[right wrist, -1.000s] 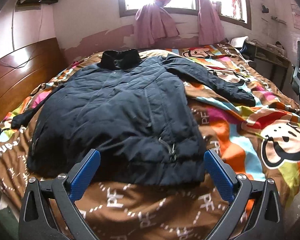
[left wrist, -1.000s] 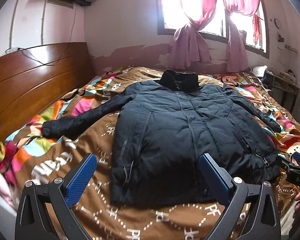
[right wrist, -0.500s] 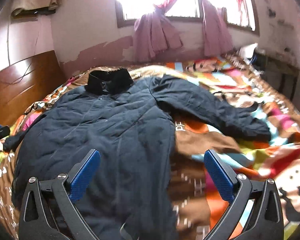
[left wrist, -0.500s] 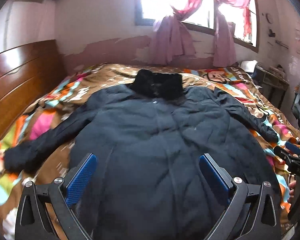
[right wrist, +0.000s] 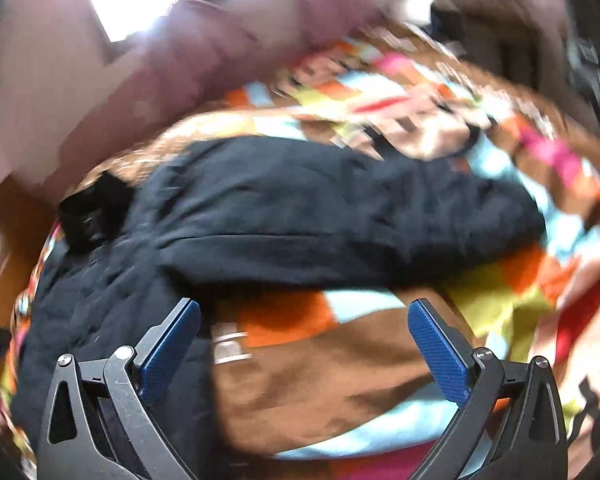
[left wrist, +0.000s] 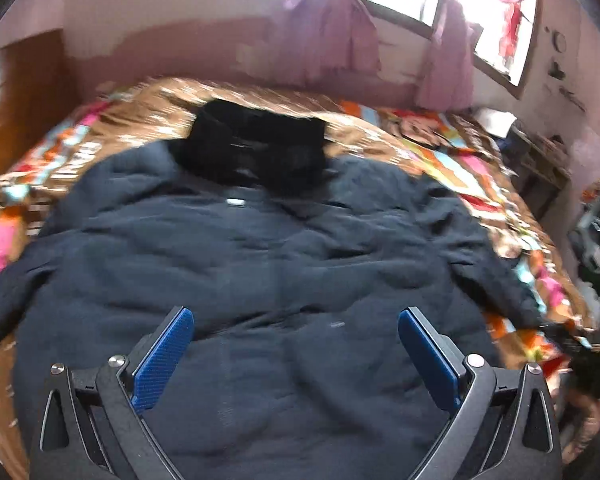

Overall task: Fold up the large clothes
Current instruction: 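Grasp the jacket sleeve cuff with the right tool and lift it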

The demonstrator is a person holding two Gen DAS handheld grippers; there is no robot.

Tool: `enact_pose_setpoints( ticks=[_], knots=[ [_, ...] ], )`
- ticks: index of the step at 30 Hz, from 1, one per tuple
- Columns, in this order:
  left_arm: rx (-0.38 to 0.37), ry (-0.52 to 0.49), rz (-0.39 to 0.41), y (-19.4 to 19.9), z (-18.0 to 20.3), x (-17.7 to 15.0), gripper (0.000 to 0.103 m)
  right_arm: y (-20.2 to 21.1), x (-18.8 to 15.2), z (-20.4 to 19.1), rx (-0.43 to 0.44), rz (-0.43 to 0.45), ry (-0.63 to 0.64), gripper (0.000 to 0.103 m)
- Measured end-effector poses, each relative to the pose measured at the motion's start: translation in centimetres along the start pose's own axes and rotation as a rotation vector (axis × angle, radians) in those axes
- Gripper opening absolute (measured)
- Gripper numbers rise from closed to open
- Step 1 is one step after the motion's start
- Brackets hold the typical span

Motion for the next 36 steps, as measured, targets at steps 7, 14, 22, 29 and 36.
enact_pose_setpoints(
  ticks=[7,14,22,29,36],
  knots=[
    [-0.153,-0.059,-0.116,-5.6,8.7,1.8,0.103,-2.7,2.0,8.6,-0.048,-0.029,-0.248,0.102],
    [-0.109,-0.077,-0.155,-11.3,12.3,3.0,0.103,-6.1,1.7,12.9,-0.025,0.013,-0.552,0.087],
    [-0.074,-0.087,-0.241,-15.4,12.6,1.6,0.103,-9.2,2.3,14.1,-0.090,0.050,-0.644,0.048],
    [-0.027,-0.135,-0.275,-16.5,13.0,1.2,0.103,-10.2,3.4,14.1,-0.105,0.020,-0.668,0.033],
    [-0.036,-0.125,-0.273,-16.4,12.9,1.2,0.103,-8.8,1.7,15.7,-0.150,0.015,-0.824,0.064]
  ],
)
Point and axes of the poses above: each gripper's, at about its wrist camera, not at the fingertips, and y roughly against the way its jaws point, z to its right, x to its top, the point moved 8 cm from there along -y, roughly the way its jaws point, and after that the axes turned 15 degrees about x, right-handed, at the moved point
